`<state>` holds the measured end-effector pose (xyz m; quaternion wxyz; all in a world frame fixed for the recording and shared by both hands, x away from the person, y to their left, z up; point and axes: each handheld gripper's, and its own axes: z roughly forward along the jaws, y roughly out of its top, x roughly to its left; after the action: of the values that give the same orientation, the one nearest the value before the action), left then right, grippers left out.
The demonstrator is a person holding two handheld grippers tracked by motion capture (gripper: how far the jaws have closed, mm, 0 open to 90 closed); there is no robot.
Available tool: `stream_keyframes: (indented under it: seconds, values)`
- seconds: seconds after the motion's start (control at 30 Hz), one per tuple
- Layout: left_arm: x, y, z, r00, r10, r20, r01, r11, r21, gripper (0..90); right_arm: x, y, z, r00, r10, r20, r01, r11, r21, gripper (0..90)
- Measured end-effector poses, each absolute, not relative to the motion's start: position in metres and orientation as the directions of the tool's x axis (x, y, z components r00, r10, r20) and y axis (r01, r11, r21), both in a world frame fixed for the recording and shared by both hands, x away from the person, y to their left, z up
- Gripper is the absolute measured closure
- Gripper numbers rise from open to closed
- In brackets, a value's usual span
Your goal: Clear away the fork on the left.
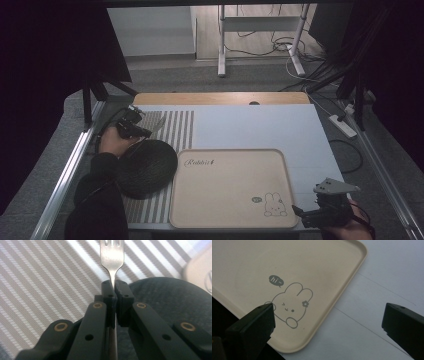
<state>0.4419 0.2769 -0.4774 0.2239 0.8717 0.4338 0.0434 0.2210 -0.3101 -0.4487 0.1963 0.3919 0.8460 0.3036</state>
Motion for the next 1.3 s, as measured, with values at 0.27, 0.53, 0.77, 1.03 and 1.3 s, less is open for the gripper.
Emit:
stream_keyframes:
  seconds: [0.27,0.53,0.77,1.03,1.3]
  values:
    - [0.423,0.258,-0.477,0.644,0.747,-0.166,0.723,-0.523,0.451,86.6,0.221,-0.31,-0.449,-0.619,0.78,-0.095,0.541,0.511,0.668,0.0]
    - [0.405,0.24,-0.481,0.64,0.751,-0.163,0.729,-0.527,0.436,86.6,0.22,-0.31,-0.448,-0.623,0.776,-0.1,0.533,0.515,0.671,0.0]
    - [0.389,0.223,-0.478,0.659,0.733,-0.17,0.721,-0.551,0.421,86.7,0.219,-0.31,-0.448,-0.626,0.773,-0.102,0.53,0.518,0.671,0.0]
    - [0.368,0.206,-0.474,0.674,0.718,-0.175,0.711,-0.564,0.421,86.7,0.219,-0.309,-0.448,-0.629,0.77,-0.107,0.527,0.523,0.67,0.0]
    - [0.347,0.188,-0.472,0.683,0.712,-0.165,0.703,-0.578,0.415,86.6,0.218,-0.309,-0.448,-0.634,0.765,-0.11,0.523,0.529,0.668,0.0]
